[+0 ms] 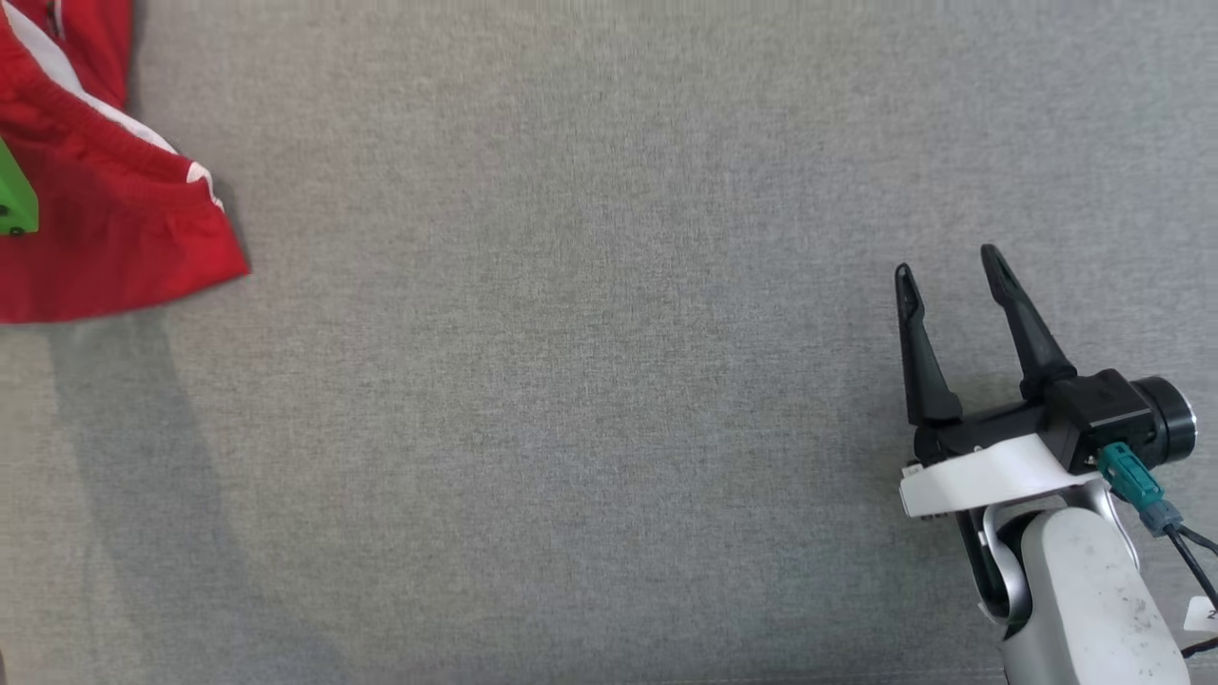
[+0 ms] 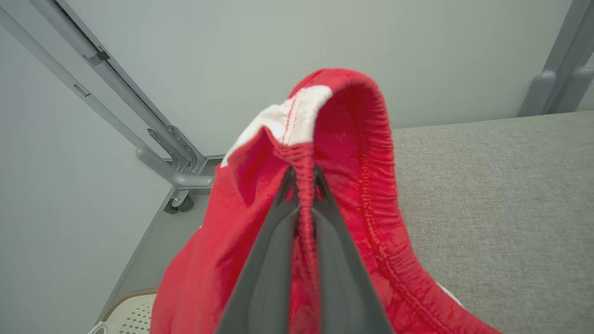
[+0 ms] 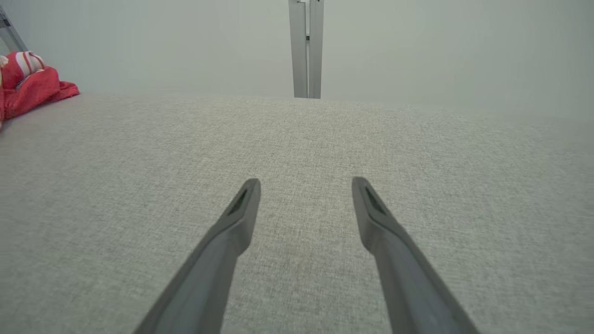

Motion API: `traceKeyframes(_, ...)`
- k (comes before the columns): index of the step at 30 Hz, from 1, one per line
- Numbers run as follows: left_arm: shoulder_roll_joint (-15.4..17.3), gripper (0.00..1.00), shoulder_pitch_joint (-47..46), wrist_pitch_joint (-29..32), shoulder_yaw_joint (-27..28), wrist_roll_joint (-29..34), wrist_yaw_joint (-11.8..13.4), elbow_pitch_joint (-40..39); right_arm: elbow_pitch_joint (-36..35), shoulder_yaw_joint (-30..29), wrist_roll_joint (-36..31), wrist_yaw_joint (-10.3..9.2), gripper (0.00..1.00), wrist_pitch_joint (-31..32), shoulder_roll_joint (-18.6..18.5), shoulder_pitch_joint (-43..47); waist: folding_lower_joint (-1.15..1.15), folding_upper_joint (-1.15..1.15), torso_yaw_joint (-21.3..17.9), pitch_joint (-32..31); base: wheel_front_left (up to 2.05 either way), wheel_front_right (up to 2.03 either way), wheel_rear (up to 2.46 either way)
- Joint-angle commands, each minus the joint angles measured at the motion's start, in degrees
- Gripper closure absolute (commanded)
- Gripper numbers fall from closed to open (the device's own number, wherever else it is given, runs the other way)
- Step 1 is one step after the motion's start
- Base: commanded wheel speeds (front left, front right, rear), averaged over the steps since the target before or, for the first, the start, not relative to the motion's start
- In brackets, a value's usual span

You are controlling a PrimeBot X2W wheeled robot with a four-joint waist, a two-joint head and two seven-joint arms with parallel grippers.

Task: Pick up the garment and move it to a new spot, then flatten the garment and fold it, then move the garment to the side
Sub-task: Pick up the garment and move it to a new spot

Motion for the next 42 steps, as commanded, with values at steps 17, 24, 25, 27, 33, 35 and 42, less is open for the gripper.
traceKeyframes(17,-4.84,1.0,-2.11,0.84,-7.59,-0.51,-2.68,-12.4,3.52,-2.62,4.84,-0.05,0.0,-0.02,-0.18,6.92,-0.01,0.0,-7.12,-20.73,0.0,0.0,0.0)
traceKeyframes(24,-11.57,1.0,-3.0,0.49,-10.54,-2.01,-2.81,-17.67,3.59,-2.37,5.59,-0.06,0.0,-0.02,-0.16,6.78,-0.01,0.0,-12.1,-20.48,0.0,0.0,0.0)
traceKeyframes(25,-12.86,1.0,-3.04,0.01,-10.85,-2.44,-2.79,-18.26,3.59,-2.25,5.77,-0.06,0.0,-0.02,-0.17,6.52,-0.01,0.0,-12.85,-20.14,0.0,0.0,0.0)
traceKeyframes(27,-15.2,1.0,-3.02,-1.21,-11.42,-3.21,-2.8,-19.13,3.61,-2.15,6.11,-0.05,0.0,-0.02,-0.17,6.24,-0.01,0.0,-13.94,-19.38,0.0,0.0,0.0)
traceKeyframes(33,-20.75,1.0,2.52,-5.62,-14.14,-5.42,-2.8,-19.49,3.36,-1.86,7.17,-0.05,0.0,-0.02,-0.14,5.72,-0.01,0.0,-15.42,-16.81,0.0,0.0,0.0)
traceKeyframes(35,-21.62,1.0,5.46,-6.56,-16.03,-5.92,-2.83,-18.93,3.25,-1.74,7.48,-0.05,0.0,-0.02,-0.15,5.36,-0.01,0.0,-15.55,-15.9,0.0,0.0,0.0)
traceKeyframes(42,-22.43,1.0,17.11,-8.6,-20.3,-7.8,-2.23,-14.25,3.34,-1.33,8.36,-0.05,0.0,-0.02,-0.15,4.6,-0.01,0.0,-15.2,-13.89,0.0,0.0,0.0)
